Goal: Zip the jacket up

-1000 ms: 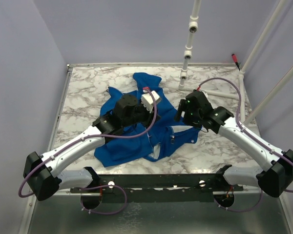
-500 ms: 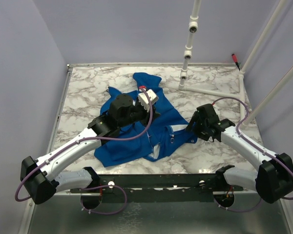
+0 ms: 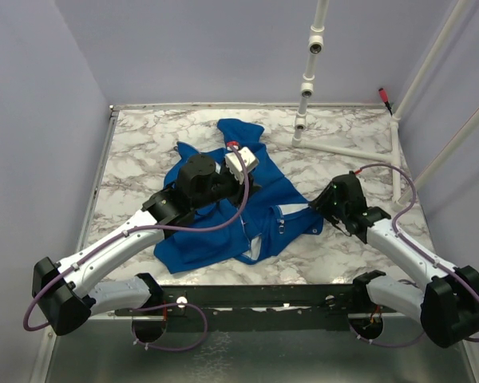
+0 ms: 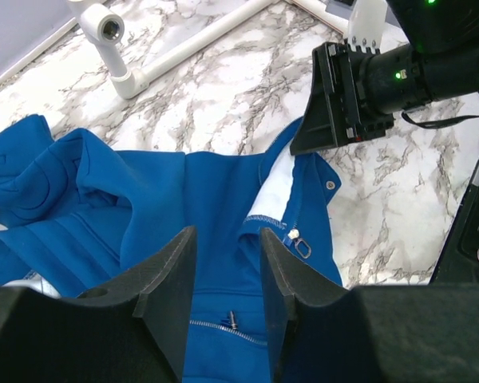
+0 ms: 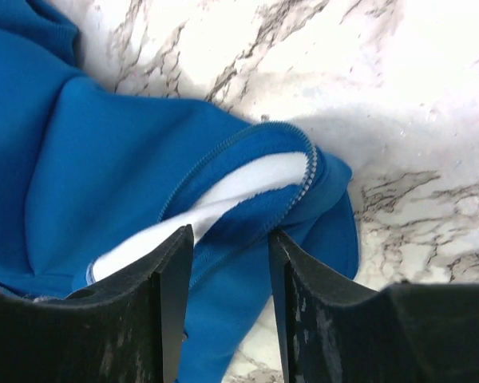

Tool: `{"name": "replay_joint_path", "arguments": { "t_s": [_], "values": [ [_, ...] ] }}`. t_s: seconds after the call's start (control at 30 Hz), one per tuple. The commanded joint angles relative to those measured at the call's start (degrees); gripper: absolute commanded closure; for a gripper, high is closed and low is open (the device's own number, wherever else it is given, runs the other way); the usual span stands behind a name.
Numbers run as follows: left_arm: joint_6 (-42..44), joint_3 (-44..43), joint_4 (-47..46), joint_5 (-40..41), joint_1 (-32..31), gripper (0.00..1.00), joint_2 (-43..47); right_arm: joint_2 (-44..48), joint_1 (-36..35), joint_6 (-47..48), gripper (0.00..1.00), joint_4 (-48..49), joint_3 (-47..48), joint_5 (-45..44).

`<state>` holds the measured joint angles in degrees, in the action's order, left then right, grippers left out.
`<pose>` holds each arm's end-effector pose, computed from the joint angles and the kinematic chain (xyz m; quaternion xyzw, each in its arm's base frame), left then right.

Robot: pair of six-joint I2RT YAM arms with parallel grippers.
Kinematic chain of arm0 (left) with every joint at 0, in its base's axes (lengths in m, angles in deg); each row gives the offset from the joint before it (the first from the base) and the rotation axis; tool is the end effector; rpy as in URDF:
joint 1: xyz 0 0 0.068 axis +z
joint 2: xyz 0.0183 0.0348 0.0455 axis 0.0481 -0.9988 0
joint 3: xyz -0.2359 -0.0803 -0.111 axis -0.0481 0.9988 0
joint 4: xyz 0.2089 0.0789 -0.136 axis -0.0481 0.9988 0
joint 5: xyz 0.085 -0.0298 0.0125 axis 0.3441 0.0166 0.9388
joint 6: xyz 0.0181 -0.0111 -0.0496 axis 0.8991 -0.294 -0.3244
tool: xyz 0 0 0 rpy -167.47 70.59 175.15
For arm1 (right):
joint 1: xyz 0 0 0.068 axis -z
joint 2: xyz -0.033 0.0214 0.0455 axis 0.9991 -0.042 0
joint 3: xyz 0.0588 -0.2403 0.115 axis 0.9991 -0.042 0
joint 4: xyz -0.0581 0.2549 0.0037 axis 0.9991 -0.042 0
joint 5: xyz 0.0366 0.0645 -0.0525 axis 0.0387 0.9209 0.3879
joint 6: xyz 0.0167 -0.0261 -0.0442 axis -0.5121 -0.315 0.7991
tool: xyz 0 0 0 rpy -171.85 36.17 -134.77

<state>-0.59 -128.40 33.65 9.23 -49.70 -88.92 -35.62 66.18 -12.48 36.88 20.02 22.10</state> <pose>0.1732 -0.1949 0.3539 0.3772 0.6924 -0.2996 0.5372 0.2008 0.0735 0.2026 0.2634 0.8868 0.1714 0.3389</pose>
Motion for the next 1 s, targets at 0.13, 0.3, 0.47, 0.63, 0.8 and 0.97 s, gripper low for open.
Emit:
{"name": "replay_joint_path", "arguments": {
  "t_s": [0.13,0.3,0.47,0.63,0.8,0.97],
  "values": [
    [-0.6,1.5,1.2,-1.3,0.2,0.59,0.5,-1.4,1.7,1.9,0.56,7.2,-0.7,0.3],
    [0.2,1.3,0.9,-1.4,0.2,0.57,-0.1,-1.7,1.7,1.7,0.59,9.0,-1.4,1.6],
    [1.8,1.8,-0.9,-1.5,0.0,0.55,-1.2,0.6,1.8,2.3,0.9,10.0,-1.1,2.9],
    [3.0,1.8,-6.4,2.1,-2.6,0.62,-4.0,3.1,1.8,4.1,0.99,11.5,0.4,7.1],
    [4.4,1.9,-9.3,3.2,-6.5,0.45,-7.2,4.2,1.7,5.0,0.99,10.2,4.6,12.8],
    [2.5,0.3,-10.5,3.5,-9.2,0.3,-10.8,6.5,1.6,4.6,0.99,8.9,8.0,14.8]
  ]
}}
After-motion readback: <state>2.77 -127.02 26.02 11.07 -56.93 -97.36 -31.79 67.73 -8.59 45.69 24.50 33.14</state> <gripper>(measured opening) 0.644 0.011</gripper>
